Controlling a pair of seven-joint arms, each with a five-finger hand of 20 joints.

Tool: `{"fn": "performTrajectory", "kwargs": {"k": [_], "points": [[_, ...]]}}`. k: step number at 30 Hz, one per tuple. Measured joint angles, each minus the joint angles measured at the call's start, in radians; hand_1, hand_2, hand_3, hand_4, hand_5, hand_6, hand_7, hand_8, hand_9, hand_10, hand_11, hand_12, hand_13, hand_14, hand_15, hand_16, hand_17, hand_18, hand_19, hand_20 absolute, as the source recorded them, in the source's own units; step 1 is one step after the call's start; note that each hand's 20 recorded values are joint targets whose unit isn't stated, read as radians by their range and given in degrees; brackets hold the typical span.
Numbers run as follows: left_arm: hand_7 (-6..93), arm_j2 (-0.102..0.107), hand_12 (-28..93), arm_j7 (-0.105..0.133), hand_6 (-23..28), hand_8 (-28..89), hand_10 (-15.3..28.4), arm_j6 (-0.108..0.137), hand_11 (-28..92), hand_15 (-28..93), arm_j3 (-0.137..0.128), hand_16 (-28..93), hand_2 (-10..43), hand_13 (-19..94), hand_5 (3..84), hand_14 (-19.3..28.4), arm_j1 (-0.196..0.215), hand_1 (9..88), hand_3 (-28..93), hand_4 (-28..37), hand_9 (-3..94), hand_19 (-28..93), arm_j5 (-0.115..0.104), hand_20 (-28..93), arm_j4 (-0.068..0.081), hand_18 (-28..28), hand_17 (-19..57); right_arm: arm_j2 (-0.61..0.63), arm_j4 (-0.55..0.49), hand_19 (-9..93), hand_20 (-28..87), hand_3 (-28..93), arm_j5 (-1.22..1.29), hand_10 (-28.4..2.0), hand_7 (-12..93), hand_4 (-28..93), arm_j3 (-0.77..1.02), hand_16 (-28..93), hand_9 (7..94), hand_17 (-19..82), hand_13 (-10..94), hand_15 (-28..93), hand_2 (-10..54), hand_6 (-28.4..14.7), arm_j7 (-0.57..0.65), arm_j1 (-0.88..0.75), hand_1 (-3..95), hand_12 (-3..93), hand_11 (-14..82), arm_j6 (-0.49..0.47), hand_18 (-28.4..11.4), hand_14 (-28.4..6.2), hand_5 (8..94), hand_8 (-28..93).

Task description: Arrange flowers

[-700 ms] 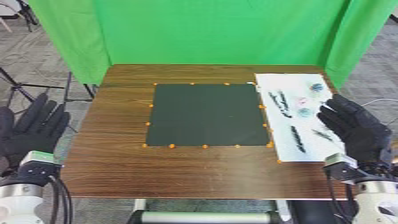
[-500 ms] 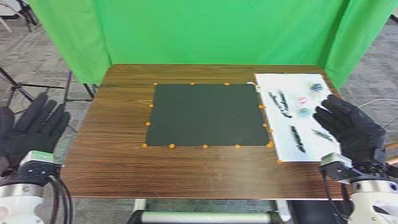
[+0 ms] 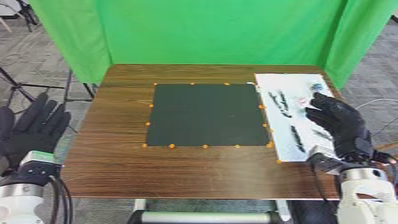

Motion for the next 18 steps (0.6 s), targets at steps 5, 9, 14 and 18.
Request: {"fn": "performTrajectory", "kwargs": {"k": [5, 9, 14, 18], "points": [[12.3, 0.000, 4, 0.007, 6.2, -10, 12.7, 0.001, 18, 27, -0.001, -12, 10.9, 17, 35.9, 10.7, 0.009, 22.8, 70, -28.3, 27.3, 27, -0.003, 5, -0.001, 8.3, 0.9, 0.027, 0.000, 56, 26, 77, -0.150, -16.9, 23, -28, 0.009, 16, 52.1, 17, 44, 48, -9.4, -7.5, 0.131, 0.045, 16.8, 20.9, 25.4, 0.017, -20.2, -14.3, 44.2, -14], [12.9, 0.000, 5, 0.009, 6.4, -10, 12.8, 0.001, 18, 27, -0.001, -12, 10.9, 18, 36.2, 10.8, 0.013, 22.8, 70, -28.3, 27.4, 27, -0.005, 6, -0.002, 8.4, 0.8, 0.063, -0.002, 62, 28, 68, -0.353, -16.8, 32, -28, -0.005, 18, 52.4, 19, 46, 55, -9.5, -6.9, 0.280, 0.080, 19.0, 25.6, 35.7, 0.032, -20.8, -14.6, 45.4, -14], [13.6, 0.000, 6, 0.011, 6.7, -10, 12.8, 0.003, 19, 27, -0.001, -12, 10.9, 18, 36.5, 11.0, 0.018, 22.7, 70, -28.3, 27.5, 27, -0.008, 6, -0.004, 8.5, 0.7, 0.083, -0.029, 69, 31, 58, -0.618, -16.6, 42, -28, -0.002, 22, 54.0, 23, 50, 64, -9.5, -5.4, 0.476, 0.095, 24.9, 30.5, 45.4, -0.027, -21.8, -14.9, 48.4, -16], [13.9, 0.000, 6, 0.014, 6.8, -10, 12.9, 0.007, 19, 28, -0.005, -11, 10.9, 18, 36.6, 11.0, 0.027, 22.8, 70, -28.3, 27.6, 27, -0.012, 6, -0.010, 8.6, 0.5, 0.091, -0.044, 73, 33, 59, -0.781, -16.9, 45, -28, 0.014, 26, 56.0, 24, 51, 68, -9.5, -4.6, 0.516, 0.064, 24.1, 33.8, 49.0, -0.130, -23.0, -15.9, 53.2, -16]]}}
